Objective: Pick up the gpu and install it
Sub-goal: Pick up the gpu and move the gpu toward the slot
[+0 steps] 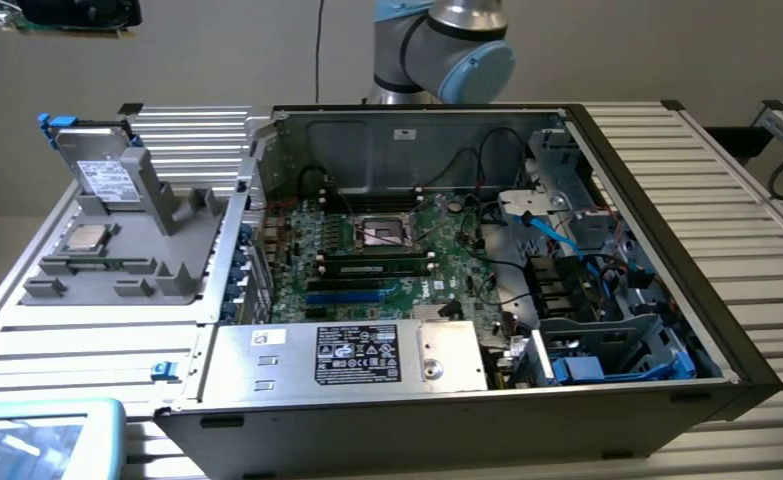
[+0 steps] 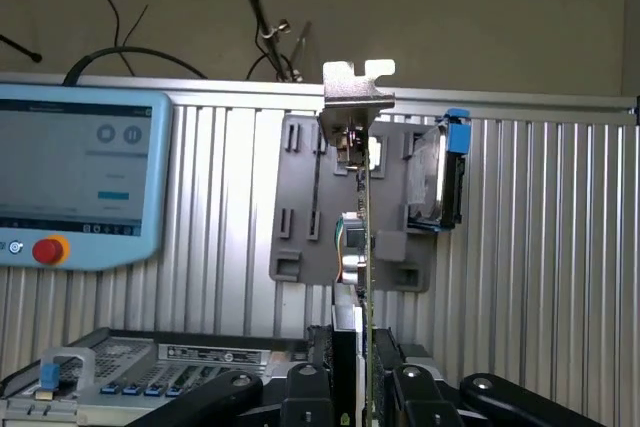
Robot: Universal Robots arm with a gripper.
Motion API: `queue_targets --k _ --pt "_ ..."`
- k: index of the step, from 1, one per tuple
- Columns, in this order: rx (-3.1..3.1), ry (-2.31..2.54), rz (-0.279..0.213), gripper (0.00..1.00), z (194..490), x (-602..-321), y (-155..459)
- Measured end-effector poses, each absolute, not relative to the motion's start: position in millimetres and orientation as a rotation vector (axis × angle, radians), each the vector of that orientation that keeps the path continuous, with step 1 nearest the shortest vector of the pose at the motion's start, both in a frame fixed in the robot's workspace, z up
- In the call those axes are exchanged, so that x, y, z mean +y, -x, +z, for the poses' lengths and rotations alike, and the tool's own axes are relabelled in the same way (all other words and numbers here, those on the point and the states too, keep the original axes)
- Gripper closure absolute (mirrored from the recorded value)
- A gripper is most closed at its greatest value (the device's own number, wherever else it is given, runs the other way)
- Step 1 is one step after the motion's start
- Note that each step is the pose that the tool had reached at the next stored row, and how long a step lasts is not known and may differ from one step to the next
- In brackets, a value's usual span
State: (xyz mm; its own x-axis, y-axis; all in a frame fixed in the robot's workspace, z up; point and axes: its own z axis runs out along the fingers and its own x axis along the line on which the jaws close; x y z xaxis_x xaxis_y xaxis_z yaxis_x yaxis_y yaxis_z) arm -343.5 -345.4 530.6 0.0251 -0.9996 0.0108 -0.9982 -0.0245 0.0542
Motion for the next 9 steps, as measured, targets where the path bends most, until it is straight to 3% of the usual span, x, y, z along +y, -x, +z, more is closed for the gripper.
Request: queue_targets --k 9 --pt "-2.165 -2.219 -0.039 0.73 530.3 -345.4 326.5"
